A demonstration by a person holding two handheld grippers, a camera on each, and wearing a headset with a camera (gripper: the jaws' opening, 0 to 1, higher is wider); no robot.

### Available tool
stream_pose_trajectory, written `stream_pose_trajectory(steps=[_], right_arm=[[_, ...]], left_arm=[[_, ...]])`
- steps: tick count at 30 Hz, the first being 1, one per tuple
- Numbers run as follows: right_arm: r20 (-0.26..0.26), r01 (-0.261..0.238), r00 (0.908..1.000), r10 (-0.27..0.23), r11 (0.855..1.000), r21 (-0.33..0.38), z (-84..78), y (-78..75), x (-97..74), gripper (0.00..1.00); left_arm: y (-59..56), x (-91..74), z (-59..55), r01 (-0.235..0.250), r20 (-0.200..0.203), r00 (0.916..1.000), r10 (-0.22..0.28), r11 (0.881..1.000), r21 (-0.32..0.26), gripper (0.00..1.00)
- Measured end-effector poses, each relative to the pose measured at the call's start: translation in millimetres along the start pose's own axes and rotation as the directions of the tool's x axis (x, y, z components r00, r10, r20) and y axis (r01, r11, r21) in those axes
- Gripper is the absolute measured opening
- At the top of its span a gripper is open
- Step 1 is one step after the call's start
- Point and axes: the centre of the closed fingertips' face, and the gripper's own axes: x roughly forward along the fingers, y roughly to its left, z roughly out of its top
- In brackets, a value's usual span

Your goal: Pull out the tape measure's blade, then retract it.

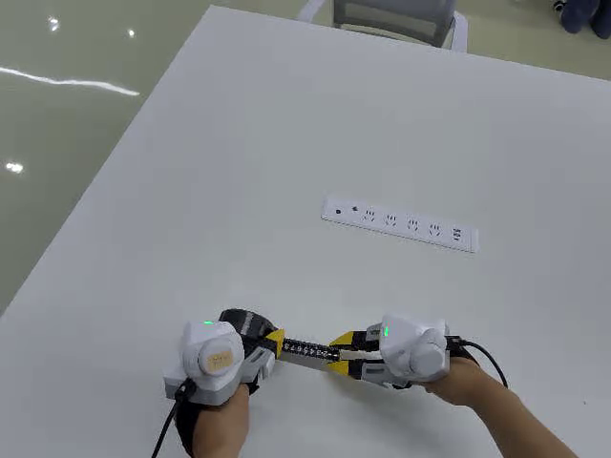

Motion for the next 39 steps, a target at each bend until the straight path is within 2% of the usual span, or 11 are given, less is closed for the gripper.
stream_pose_trajectory(steps=[39], right_arm=[[0.002, -0.004, 1.0, 0.004, 1.0, -0.001, 13.5, -0.3, 21.1, 0.14]], left_arm=[[-0.3, 0.3, -0.4, -0.001, -0.001, 1.0, 0.001, 1.0, 0.007, 0.58]])
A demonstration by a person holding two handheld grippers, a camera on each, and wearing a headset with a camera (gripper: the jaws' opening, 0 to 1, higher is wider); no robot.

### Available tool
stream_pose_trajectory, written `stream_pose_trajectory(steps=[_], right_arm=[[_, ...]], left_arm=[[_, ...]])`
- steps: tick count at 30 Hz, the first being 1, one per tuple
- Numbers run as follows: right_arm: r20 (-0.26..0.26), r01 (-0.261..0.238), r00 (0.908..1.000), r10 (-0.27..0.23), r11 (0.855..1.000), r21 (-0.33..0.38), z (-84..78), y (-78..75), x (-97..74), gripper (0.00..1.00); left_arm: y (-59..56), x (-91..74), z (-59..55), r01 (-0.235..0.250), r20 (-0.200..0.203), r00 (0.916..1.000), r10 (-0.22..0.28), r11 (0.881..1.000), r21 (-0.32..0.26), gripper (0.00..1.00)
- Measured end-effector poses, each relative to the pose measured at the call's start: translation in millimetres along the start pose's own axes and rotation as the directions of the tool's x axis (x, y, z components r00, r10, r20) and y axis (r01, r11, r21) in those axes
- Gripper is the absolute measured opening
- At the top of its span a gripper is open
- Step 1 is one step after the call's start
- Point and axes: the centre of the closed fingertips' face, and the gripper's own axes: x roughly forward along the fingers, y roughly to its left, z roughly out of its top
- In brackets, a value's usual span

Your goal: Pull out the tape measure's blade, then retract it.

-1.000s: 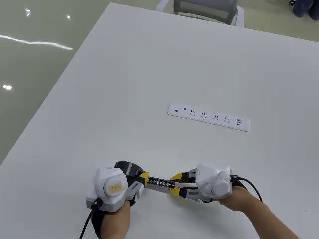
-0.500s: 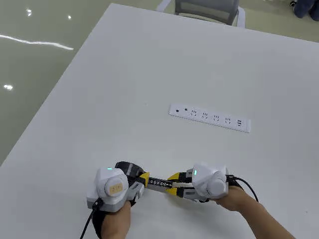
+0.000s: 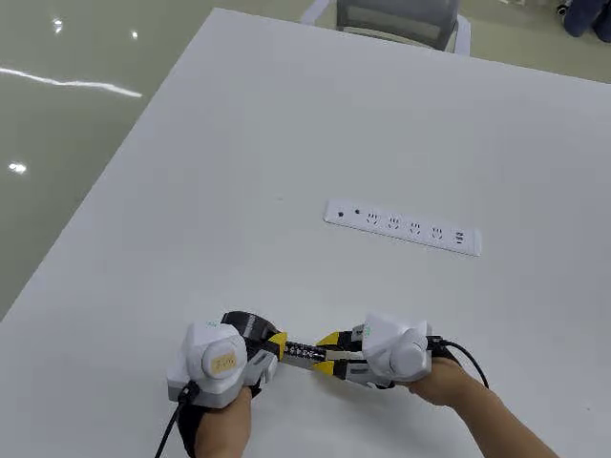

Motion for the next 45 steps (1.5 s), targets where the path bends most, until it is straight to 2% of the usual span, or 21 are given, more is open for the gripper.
stream_pose_trajectory(steps=[45], right_arm=[[0.002, -0.009, 1.0, 0.009, 1.0, -0.01, 15.4, -2.0, 23.7, 0.14]], left_arm=[[0.4, -0.1, 0.3, 0.007, -0.003, 1.0, -0.007, 1.0, -0.008, 0.58]])
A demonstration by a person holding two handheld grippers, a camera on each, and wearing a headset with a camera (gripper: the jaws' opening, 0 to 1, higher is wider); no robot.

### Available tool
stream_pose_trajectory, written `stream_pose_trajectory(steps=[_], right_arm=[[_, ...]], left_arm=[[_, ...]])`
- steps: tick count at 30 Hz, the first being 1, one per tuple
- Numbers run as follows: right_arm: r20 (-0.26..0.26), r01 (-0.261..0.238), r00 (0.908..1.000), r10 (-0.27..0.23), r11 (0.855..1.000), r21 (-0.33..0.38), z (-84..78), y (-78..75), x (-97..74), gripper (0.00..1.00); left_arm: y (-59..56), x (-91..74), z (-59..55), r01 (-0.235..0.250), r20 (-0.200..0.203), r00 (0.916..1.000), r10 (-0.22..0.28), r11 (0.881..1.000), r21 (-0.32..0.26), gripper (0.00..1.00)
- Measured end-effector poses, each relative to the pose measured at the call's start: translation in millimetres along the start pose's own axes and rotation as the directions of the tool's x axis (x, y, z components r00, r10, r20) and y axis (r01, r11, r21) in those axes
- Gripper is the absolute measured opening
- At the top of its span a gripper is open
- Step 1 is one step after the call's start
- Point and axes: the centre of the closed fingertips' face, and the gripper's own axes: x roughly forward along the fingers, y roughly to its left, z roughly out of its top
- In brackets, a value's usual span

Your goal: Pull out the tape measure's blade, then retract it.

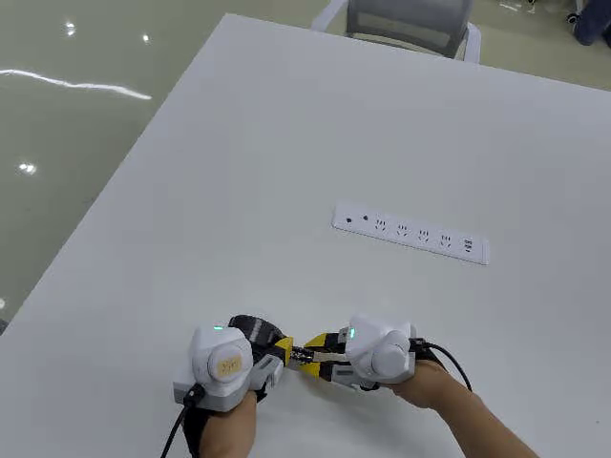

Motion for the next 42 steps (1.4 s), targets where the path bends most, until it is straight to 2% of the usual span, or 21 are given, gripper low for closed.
stream_pose_trajectory(steps=[42], right_arm=[[-0.005, 0.009, 0.9999, -0.009, 1.0, 0.001, 11.2, -1.1, 18.9, 0.14]], left_arm=[[1.0, 0.1, -0.3, 0.003, -0.006, 1.0, -0.003, 1.0, 0.001, 0.59]])
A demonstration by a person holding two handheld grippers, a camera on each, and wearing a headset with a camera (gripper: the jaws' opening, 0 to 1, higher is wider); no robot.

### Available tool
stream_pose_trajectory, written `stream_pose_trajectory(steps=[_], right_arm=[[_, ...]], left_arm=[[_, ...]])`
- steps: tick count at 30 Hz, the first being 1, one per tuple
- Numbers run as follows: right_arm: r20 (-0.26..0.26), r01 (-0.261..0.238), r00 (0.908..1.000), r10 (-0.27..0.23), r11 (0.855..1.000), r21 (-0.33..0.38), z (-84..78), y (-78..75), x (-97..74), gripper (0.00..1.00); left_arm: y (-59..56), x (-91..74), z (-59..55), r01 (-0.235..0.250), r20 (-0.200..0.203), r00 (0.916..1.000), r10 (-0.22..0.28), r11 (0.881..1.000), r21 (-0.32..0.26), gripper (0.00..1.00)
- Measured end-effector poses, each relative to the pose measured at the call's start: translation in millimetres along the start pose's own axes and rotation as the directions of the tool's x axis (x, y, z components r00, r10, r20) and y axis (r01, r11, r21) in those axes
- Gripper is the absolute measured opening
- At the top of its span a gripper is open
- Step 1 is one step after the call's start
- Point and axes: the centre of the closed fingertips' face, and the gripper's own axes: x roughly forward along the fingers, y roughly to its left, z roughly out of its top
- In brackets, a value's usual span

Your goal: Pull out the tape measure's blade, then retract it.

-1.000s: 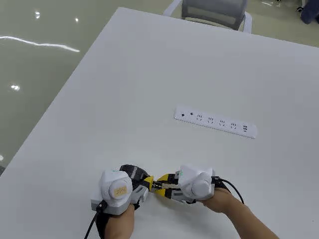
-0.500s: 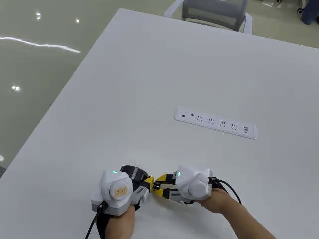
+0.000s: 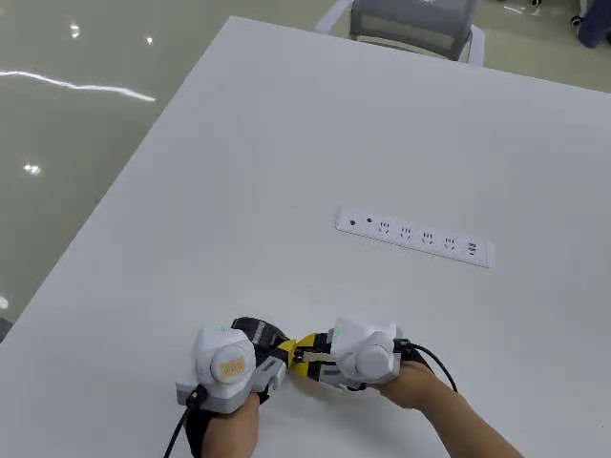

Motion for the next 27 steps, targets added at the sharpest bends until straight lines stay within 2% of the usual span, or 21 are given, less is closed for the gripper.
stream_pose_trajectory(steps=[12, 21, 27], right_arm=[[-0.007, 0.018, 0.9998, -0.018, 1.0, 0.01, -1.8, 0.3, 1.8, 0.15], [-0.007, 0.031, 0.9995, -0.031, 0.999, 0.008, -7.9, 2.4, 5.5, 0.15], [0.004, 0.037, 0.9993, -0.037, 0.999, 0.013, -7.2, 1.7, 5.6, 0.15]], left_arm=[[-0.7, -0.4, 0.0, -0.004, -0.001, 1.0, 0.004, 1.0, 0.01, 0.6], [-4.2, 0.3, -3.0, -0.012, -0.001, 0.9999, 0.012, 0.998, 0.066, 0.6], [-3.3, -0.3, -1.8, -0.015, 0.002, 0.9999, 0.015, 0.998, 0.064, 0.6]])
